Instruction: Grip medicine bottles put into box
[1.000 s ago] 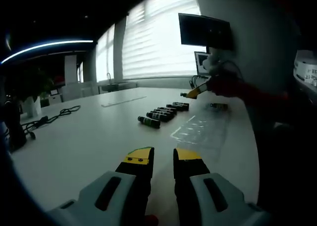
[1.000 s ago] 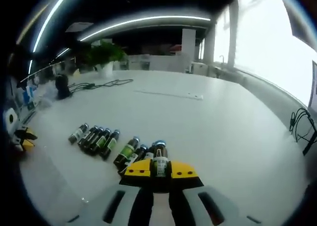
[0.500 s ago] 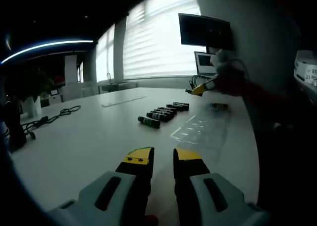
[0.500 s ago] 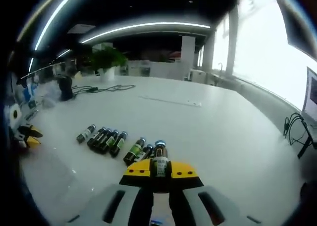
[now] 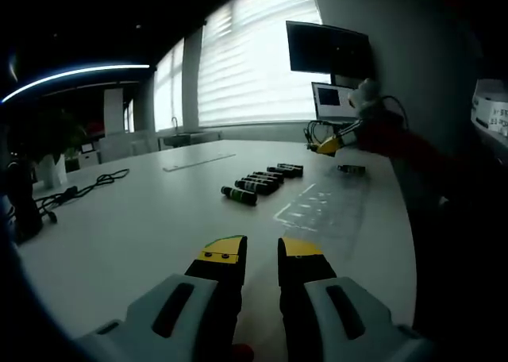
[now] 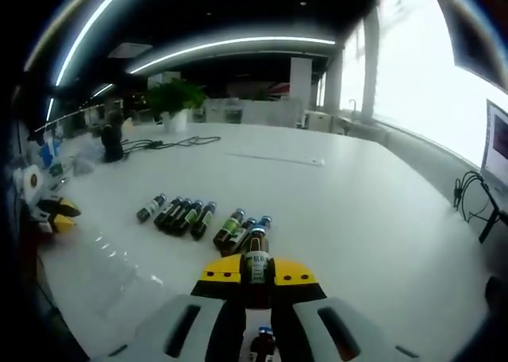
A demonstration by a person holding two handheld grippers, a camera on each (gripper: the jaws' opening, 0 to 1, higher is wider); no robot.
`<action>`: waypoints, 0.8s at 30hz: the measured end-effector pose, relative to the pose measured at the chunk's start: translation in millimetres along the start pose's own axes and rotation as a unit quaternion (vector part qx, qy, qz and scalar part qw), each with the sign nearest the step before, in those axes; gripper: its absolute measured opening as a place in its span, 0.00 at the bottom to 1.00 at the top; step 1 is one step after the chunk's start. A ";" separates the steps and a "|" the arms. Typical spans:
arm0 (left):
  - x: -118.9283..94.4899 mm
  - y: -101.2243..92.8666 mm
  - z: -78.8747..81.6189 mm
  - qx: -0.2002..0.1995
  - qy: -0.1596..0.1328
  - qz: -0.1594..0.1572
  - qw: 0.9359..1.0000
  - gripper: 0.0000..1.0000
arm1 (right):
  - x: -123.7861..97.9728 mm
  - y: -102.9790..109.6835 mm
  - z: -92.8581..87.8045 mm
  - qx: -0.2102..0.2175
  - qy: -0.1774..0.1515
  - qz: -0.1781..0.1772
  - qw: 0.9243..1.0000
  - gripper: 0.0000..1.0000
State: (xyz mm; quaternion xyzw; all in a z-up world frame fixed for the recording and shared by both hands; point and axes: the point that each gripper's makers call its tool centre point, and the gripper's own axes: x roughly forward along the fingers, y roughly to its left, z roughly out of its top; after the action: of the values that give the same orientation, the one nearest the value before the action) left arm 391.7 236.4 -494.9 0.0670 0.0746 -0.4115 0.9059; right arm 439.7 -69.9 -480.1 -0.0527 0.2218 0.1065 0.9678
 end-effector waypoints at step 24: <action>-0.5 2.6 -0.7 0.002 0.001 0.003 1.000 0.10 | -28.1 12.4 -19.1 0.013 0.003 -0.015 1.000 0.07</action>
State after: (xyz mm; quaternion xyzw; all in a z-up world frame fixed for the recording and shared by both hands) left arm 393.3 238.6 -495.4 0.0692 0.0748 -0.4088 0.9069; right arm 404.1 -65.8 -485.4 -0.0434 0.2254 0.0893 0.9692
